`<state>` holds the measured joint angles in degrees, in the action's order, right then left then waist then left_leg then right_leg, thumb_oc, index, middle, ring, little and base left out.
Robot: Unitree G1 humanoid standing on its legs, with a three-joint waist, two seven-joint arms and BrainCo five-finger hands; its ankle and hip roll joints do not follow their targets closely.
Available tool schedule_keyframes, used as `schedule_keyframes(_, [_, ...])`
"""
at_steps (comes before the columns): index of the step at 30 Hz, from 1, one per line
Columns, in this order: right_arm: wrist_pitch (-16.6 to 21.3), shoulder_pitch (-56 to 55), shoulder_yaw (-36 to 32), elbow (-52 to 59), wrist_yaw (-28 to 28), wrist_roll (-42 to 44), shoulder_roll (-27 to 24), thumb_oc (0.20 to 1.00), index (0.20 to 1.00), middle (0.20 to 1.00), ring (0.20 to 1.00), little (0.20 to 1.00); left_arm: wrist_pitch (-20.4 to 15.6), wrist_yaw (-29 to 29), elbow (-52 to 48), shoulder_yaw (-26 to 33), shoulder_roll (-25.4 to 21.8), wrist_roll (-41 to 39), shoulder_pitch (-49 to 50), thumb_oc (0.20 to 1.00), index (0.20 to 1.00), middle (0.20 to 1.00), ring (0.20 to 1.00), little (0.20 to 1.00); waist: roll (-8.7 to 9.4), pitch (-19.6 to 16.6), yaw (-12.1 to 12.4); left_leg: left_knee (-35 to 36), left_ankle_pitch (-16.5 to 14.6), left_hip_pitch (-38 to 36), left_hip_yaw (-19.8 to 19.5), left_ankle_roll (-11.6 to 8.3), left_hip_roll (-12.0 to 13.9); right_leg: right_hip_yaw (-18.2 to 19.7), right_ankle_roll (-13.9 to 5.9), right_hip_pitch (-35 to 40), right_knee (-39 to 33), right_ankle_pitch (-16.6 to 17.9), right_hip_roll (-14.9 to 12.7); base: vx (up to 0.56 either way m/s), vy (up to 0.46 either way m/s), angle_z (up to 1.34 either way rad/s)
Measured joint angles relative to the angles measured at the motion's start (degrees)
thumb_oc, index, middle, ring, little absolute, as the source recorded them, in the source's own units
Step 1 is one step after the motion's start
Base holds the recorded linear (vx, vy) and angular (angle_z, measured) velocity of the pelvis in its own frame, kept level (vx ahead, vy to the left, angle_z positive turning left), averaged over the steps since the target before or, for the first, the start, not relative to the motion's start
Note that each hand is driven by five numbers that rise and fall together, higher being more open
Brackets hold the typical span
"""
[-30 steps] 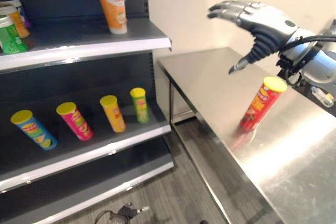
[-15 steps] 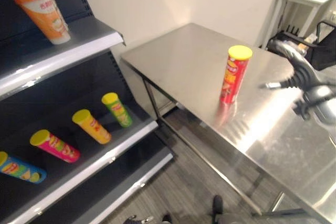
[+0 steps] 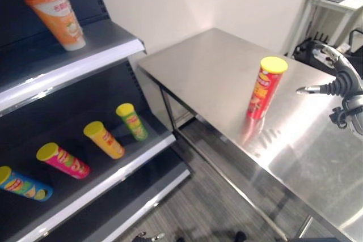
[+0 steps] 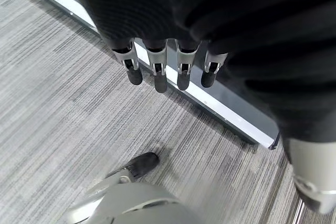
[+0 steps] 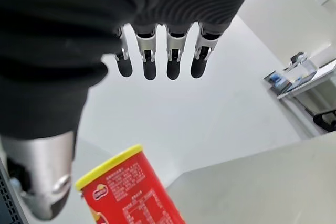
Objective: Put the goods on the table back onto the shelves and tidy them up.
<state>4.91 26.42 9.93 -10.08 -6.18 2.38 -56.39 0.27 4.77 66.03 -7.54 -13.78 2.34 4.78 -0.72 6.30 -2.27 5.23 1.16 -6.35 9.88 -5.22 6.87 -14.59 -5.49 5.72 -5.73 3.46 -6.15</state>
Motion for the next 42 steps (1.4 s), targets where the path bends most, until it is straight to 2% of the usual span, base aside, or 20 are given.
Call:
schedule_keyframes(2, [-0.62,3.18,3.57,-4.94,0.46,0.90,0.08,1.000,1.000,1.000,1.000,1.000,-0.01,-0.02,-0.01,-0.05,-0.02,-0.01,0.07,1.000,1.000,1.000,1.000,1.000,0.14,-0.02,0.96,0.00,0.04,0.10,-1.04,0.03,0.01,-0.96,-0.19,0.64,-0.17,-0.16,-0.02,0.01,-0.035,0.22])
schedule_keyframes(5, [-0.85,5.19,5.05,-8.29,0.53,1.78,0.67,1.000,1.000,1.000,1.000,1.000,-0.01,0.00,0.04,-0.05,-0.04,-0.03,0.87,1.000,1.000,1.000,1.000,1.000,0.17,-0.01,2.48,0.01,0.06,0.39,-1.27,0.05,0.00,-1.31,-0.26,0.72,-0.19,-0.21,-0.08,0.01,-0.042,0.06])
schedule_keyframes(9, [-1.33,7.74,6.48,-13.20,0.60,2.29,1.09,1.000,1.000,1.000,1.000,1.000,0.11,0.01,0.20,-0.02,-0.08,-0.05,2.06,1.000,1.000,1.000,1.000,1.000,0.18,-0.01,2.45,0.01,0.12,0.46,-2.66,0.12,-0.20,-2.62,-0.44,1.42,-0.19,-0.44,-0.26,0.01,-0.043,0.16])
schedule_keyframes(17, [-1.99,9.87,8.46,-18.32,1.67,4.45,1.62,1.000,1.000,1.000,1.000,1.000,0.35,0.05,1.82,-0.01,-0.08,-0.25,2.54,1.000,1.000,1.000,1.000,1.000,0.11,-0.05,4.18,-0.01,0.59,1.15,-4.27,0.06,-0.25,-4.29,-0.45,1.61,0.04,-0.67,-0.23,0.01,-0.032,0.12])
schedule_keyframes(20, [-1.97,11.42,9.13,-19.73,1.86,5.49,3.32,1.000,1.000,1.000,1.000,1.000,0.36,0.04,1.85,-0.03,-0.07,-1.67,2.60,1.000,1.000,1.000,1.000,1.000,0.15,-0.03,4.05,0.00,0.64,1.17,-4.41,0.03,-0.25,-4.46,-0.46,1.78,-0.09,-0.69,-0.22,0.00,-0.010,0.01])
schedule_keyframes(25, [-1.98,13.44,11.95,-21.72,2.96,5.95,3.58,1.000,1.000,1.000,1.000,1.000,0.33,0.03,1.78,-0.12,-0.06,-1.79,2.21,1.000,1.000,1.000,1.000,1.000,0.29,0.04,4.11,0.01,0.72,1.16,-4.70,-0.05,-0.16,-4.79,-0.46,2.01,-0.19,-0.70,-0.17,0.01,-0.006,0.02])
schedule_keyframes(42, [-2.13,15.15,14.56,-22.06,4.34,7.35,4.06,1.000,1.000,1.000,1.000,1.000,0.31,0.04,1.75,-0.27,-0.07,-2.21,1.99,1.000,1.000,1.000,1.000,1.000,0.69,0.25,4.17,0.00,0.84,1.13,-5.50,0.01,-0.21,-5.50,-0.38,2.46,-0.14,-0.77,-0.19,0.00,0.000,0.02])
